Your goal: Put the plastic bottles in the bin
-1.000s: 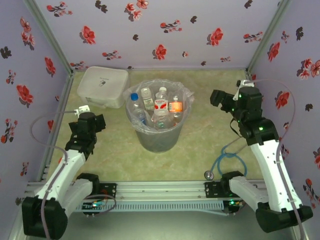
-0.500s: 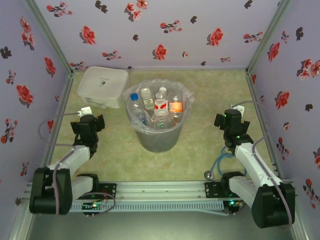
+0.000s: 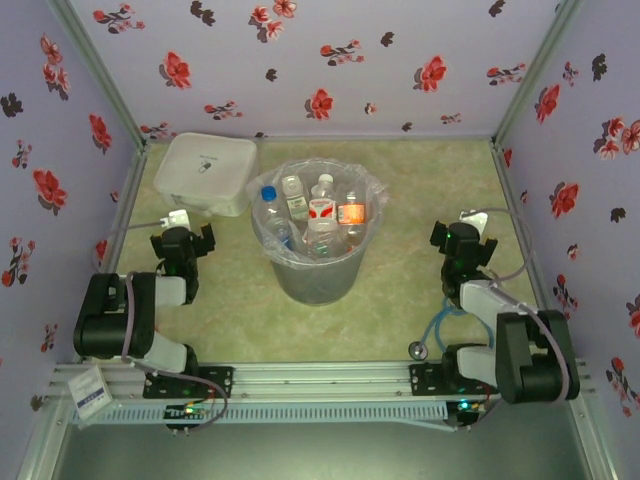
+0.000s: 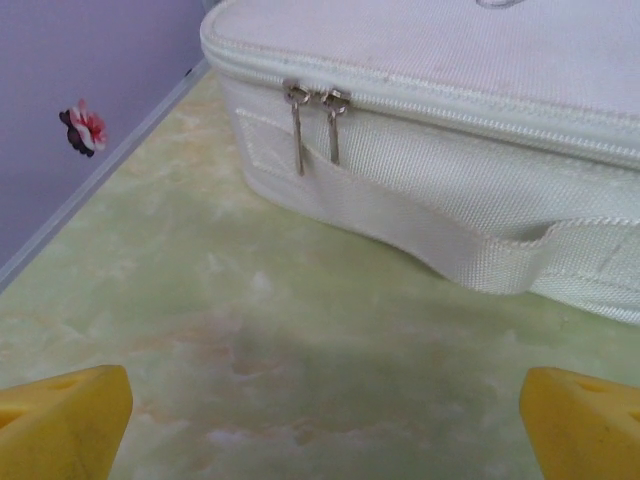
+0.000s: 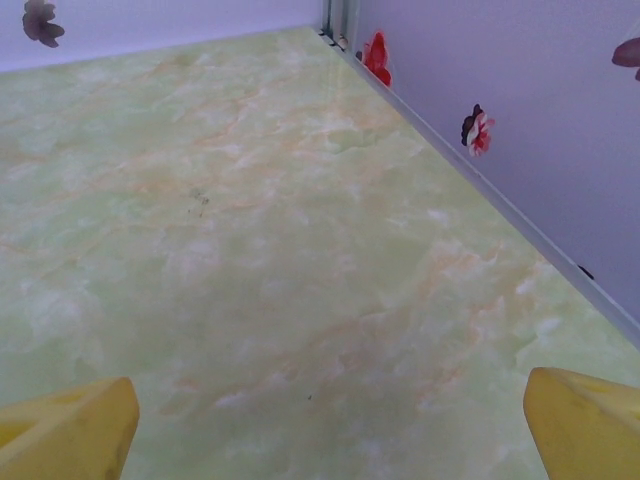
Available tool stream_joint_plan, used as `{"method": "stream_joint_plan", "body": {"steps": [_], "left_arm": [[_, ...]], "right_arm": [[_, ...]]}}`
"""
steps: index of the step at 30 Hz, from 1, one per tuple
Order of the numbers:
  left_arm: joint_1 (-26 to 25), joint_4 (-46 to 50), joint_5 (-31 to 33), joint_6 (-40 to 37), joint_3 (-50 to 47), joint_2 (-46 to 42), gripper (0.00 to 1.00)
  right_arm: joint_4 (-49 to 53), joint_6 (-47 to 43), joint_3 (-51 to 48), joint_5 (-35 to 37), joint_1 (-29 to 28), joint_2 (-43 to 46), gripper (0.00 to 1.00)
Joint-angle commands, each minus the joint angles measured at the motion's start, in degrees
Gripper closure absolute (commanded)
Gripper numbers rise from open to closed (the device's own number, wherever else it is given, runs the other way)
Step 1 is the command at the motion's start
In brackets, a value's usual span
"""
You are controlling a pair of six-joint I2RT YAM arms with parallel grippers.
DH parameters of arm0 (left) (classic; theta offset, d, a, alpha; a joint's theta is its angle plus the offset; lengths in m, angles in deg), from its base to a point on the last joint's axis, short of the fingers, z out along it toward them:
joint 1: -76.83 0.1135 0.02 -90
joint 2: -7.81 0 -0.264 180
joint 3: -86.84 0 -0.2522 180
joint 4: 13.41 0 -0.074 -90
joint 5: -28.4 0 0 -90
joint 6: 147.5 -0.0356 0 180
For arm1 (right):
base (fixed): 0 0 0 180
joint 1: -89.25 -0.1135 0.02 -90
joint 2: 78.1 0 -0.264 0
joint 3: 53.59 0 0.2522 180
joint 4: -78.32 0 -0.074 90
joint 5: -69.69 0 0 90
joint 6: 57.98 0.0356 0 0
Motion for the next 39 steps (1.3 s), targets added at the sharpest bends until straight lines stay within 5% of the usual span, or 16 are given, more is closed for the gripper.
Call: {"method": "stream_joint_plan", "body": {"steps": [1, 18, 20, 22, 39], "left_arm": [[0.4, -5.1, -1.9, -1.9, 1.3, 1.6, 0.00], [0.4, -6.7, -2.5, -2.2, 1.3, 3.3, 0.00], [0.4, -6.1, -2.9, -2.4, 1.6, 3.3, 0.00], [0.4, -5.2, -3.8, -2.7, 2.0, 3.3, 0.00], [0.4, -5.1, -4.2, -2.9, 2.1, 3.3, 0.00]], "right_arm": [[-13.0, -1.2, -1.4, 0.4, 0.5, -4.0, 0.01], [-20.9, -1.9, 0.4, -6.2, 1.0, -14.7, 0.01], [-31.2, -3.4, -1.3, -8.5, 0.9, -19.7, 0.00], [-22.9, -2.4, -0.3, -8.8, 1.0, -16.4, 0.01], [-23.8, -2.9, 0.4, -8.7, 1.1, -17.5, 0.01]]}}
